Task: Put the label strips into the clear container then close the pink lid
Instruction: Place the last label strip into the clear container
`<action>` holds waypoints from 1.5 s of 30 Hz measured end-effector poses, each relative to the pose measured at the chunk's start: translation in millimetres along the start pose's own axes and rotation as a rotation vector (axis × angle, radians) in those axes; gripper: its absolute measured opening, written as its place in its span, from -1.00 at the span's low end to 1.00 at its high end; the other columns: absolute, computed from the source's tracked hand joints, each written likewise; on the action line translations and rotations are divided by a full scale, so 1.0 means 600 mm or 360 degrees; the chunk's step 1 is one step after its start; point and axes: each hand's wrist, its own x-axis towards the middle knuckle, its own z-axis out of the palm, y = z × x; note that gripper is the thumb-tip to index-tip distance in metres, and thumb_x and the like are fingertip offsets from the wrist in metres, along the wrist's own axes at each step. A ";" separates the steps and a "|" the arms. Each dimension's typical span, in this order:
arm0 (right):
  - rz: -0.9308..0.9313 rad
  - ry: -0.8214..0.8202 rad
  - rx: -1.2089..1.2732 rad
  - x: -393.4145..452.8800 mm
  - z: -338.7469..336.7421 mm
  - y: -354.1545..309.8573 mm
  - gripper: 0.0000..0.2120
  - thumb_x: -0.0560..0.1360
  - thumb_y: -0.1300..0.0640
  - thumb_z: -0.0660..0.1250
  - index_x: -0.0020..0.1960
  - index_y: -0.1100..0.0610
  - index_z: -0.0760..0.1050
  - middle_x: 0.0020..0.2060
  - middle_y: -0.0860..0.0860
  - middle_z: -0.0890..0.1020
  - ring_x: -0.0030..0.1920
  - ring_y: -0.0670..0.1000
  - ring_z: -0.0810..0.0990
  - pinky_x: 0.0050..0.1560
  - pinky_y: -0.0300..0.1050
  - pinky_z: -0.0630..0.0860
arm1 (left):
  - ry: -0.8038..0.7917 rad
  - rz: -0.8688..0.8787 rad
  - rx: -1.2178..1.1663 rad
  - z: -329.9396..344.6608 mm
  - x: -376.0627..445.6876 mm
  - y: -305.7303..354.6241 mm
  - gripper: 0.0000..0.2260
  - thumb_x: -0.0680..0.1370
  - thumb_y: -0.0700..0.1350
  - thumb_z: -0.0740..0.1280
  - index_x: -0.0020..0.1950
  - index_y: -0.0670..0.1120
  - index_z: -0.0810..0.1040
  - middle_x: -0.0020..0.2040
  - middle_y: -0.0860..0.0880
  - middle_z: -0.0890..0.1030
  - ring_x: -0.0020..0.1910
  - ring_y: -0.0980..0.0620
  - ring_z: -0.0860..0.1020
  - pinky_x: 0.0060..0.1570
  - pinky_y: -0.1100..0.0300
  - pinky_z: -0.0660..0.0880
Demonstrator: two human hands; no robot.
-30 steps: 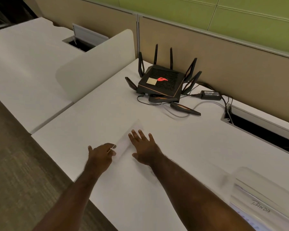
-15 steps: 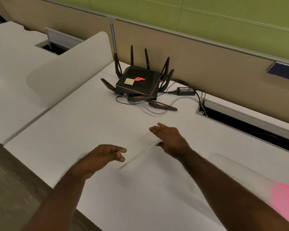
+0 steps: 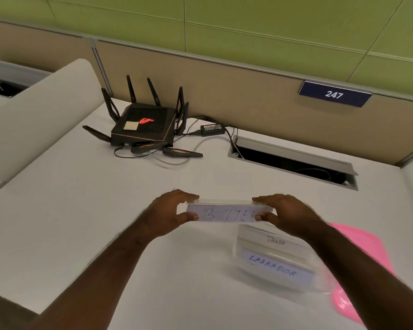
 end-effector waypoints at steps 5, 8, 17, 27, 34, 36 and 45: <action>0.0145 0.0118 0.0037 -0.074 -0.039 0.074 -0.52 0.41 -0.35 0.28 0.28 -0.22 0.49 0.23 -0.17 0.60 0.23 -0.07 0.53 0.16 -0.13 0.41 | -0.0058 0.0218 0.0212 0.054 0.057 0.071 -0.57 0.46 0.22 0.36 0.31 0.19 0.48 0.24 0.15 0.57 0.22 0.12 0.47 0.24 0.13 0.38; 0.0221 0.0158 0.0039 -0.107 -0.050 0.111 -0.54 0.42 -0.29 0.33 0.25 -0.14 0.54 0.21 -0.13 0.61 0.24 -0.04 0.49 0.19 -0.10 0.38 | -0.0046 0.0340 0.0310 0.081 0.085 0.113 -0.58 0.45 0.24 0.35 0.28 0.16 0.51 0.22 0.14 0.57 0.21 0.09 0.48 0.25 0.08 0.38; 0.0464 0.0193 -0.0226 -0.161 -0.016 0.155 -0.56 0.39 -0.32 0.34 0.20 -0.16 0.56 0.15 -0.19 0.61 0.19 -0.03 0.47 0.13 -0.01 0.27 | -0.0165 0.0414 0.0939 0.163 0.110 0.176 -0.56 0.46 0.31 0.27 0.28 0.17 0.51 0.30 0.13 0.52 0.48 0.04 0.24 0.42 -0.35 -0.24; 0.0448 0.0139 -0.0521 -0.142 0.044 0.138 -0.57 0.35 -0.30 0.38 0.10 -0.08 0.63 0.05 -0.14 0.68 0.11 0.01 0.46 0.05 0.01 0.23 | -0.0345 0.0301 0.1575 0.209 0.111 0.195 -0.59 0.48 0.26 0.29 0.23 0.10 0.58 0.25 0.02 0.61 0.56 -0.20 0.06 0.25 -0.50 -0.43; 0.0429 0.0042 -0.0750 -0.137 0.068 0.132 -0.64 0.47 -0.21 0.31 0.16 -0.05 0.60 0.07 -0.03 0.60 0.13 0.07 0.45 0.13 0.09 0.27 | -0.0413 0.0210 0.1674 0.239 0.109 0.199 -0.67 0.51 0.18 0.29 0.10 -0.01 0.62 0.16 -0.04 0.64 0.55 -0.24 0.06 0.25 -0.53 -0.37; 0.0415 0.0093 -0.0700 -0.142 0.062 0.130 -0.61 0.48 -0.24 0.27 0.18 -0.05 0.58 0.09 -0.03 0.60 0.14 0.07 0.48 0.14 0.09 0.29 | -0.0379 0.0242 0.1647 0.242 0.109 0.202 -0.59 0.52 0.24 0.24 0.20 0.01 0.58 0.25 -0.04 0.59 0.55 -0.24 0.07 0.27 -0.51 -0.37; 0.1056 0.1014 -0.0024 -0.250 -0.003 0.215 -0.78 0.52 0.00 0.31 0.12 0.00 0.61 -0.03 0.05 0.64 0.01 0.19 0.59 0.03 0.07 0.39 | 0.0058 0.0646 0.1175 0.262 0.096 0.316 -0.68 0.55 0.10 0.19 0.23 0.06 0.55 0.26 0.01 0.59 0.49 -0.11 0.28 0.36 -0.45 -0.25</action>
